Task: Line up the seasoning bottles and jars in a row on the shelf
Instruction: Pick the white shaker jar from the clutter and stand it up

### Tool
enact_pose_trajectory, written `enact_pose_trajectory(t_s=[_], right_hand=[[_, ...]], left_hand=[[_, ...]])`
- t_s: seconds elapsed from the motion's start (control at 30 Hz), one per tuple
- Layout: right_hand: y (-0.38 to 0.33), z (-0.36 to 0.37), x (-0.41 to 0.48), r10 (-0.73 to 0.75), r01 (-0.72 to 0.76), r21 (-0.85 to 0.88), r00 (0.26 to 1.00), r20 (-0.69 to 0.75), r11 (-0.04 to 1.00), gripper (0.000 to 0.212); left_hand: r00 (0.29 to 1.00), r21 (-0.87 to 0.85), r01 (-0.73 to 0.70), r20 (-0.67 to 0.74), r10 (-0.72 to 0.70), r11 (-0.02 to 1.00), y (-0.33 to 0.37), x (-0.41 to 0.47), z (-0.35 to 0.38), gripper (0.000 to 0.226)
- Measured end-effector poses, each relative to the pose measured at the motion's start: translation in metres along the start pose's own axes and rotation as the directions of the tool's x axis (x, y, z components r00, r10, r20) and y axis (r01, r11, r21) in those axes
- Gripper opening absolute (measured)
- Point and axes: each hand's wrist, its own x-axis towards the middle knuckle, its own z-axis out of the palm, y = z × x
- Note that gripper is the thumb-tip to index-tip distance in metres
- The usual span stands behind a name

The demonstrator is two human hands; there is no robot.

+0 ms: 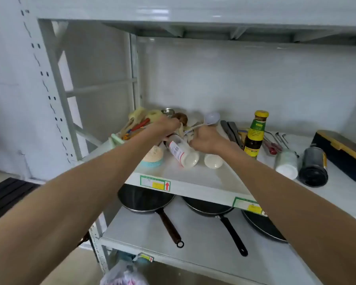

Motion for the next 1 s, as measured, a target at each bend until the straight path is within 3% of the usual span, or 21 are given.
enact_pose_trajectory(t_s=[0.07, 0.17, 0.27, 0.37, 0.53, 0.77, 1.0], right_hand=[[-0.005, 0.006, 0.006, -0.019, 0.018, -0.084, 1.000, -0.003, 0.996, 0.023], [-0.012, 0.018, 0.012, 0.058, -0.048, -0.114, 0.995, 0.083, 0.992, 0.042], [-0.017, 0.024, 0.017, 0.077, -0.061, -0.149, 0.992, 0.104, 0.987, 0.049], [-0.020, 0.027, 0.021, 0.109, -0.092, -0.133, 0.985, 0.131, 0.987, 0.055], [-0.009, 0.037, 0.026, 0.131, -0.127, -0.123, 0.991, 0.029, 0.984, 0.033], [0.000, 0.039, 0.022, 0.167, -0.167, -0.006, 0.986, -0.022, 0.986, 0.044], [0.001, 0.037, 0.015, 0.123, -0.099, 0.183, 0.985, -0.121, 0.978, 0.057]], left_hand=[[0.999, 0.174, -0.026, -0.018, 0.030, 0.984, 0.001, 0.007, 0.001, 0.019], [0.996, 0.444, -0.079, 0.006, 0.085, 0.892, -0.004, 0.016, 0.003, 0.041], [0.996, 0.535, -0.094, 0.050, 0.079, 0.840, -0.014, 0.025, 0.002, 0.040], [0.994, 0.457, -0.065, 0.103, 0.019, 0.887, -0.026, 0.037, -0.001, 0.036], [0.999, 0.367, -0.047, 0.009, 0.047, 0.929, -0.033, 0.046, 0.001, 0.027], [0.997, 0.308, -0.040, -0.051, 0.058, 0.951, -0.026, 0.041, 0.004, 0.020], [0.959, 0.285, -0.241, -0.074, 0.272, 0.928, 0.006, 0.018, -0.006, 0.017]])
